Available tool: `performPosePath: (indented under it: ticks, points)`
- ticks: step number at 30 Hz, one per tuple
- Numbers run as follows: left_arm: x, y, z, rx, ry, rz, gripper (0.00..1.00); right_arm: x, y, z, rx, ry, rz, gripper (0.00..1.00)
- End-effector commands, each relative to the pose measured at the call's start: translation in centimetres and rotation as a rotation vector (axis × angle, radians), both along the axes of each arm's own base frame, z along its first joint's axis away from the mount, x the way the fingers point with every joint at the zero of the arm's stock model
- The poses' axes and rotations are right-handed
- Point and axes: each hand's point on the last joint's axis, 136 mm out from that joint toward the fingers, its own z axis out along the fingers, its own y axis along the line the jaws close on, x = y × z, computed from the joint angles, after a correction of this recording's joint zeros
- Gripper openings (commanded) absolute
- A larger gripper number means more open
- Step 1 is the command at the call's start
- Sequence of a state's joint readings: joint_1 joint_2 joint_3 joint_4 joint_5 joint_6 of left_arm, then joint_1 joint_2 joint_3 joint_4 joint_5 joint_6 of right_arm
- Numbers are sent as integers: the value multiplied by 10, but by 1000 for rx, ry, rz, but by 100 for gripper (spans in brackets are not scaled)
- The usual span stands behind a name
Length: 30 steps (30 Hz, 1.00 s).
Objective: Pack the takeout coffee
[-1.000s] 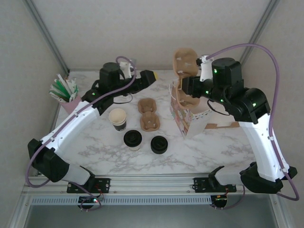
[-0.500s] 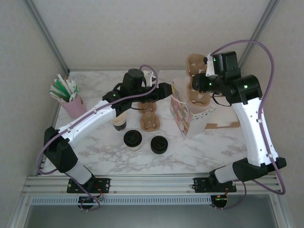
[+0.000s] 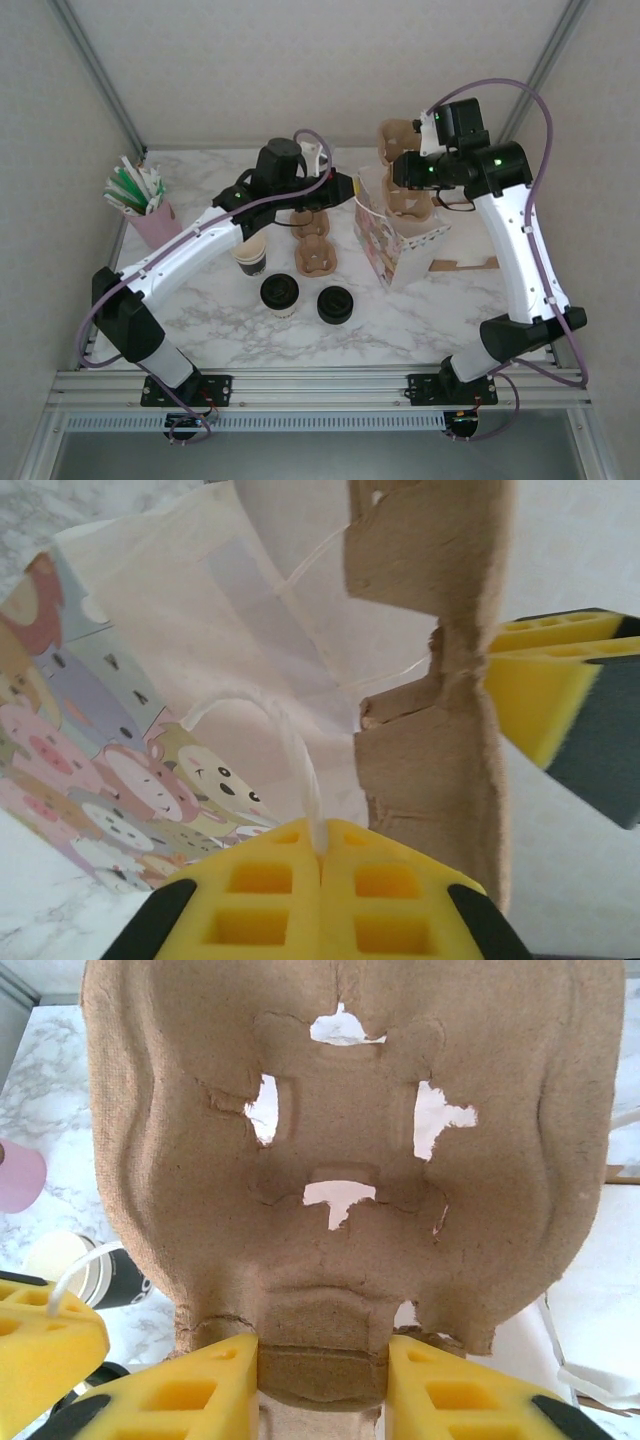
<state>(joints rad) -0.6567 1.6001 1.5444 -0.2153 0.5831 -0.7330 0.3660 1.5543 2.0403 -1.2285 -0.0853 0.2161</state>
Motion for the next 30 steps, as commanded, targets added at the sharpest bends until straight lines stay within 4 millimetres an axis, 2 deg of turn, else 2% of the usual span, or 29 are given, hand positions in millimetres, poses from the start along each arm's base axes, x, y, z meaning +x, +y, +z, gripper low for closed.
performPosePath:
  ticks: [1,6,15,24,30]
  points:
    - [7,9,12,16,-47,-3,0,3,6,4,17,-2,41,32]
    - [7,12,12,22,-66,-31,0,9,16,-4,37,25,78,31]
    - [10,21,0,45,-62,-41,0,17,29,-14,53,60,134,31]
    - [9,29,-5,64,-69,-41,0,27,30,-22,5,76,157,30]
    - [9,37,-7,69,-72,-33,0,26,27,-26,-13,83,157,30]
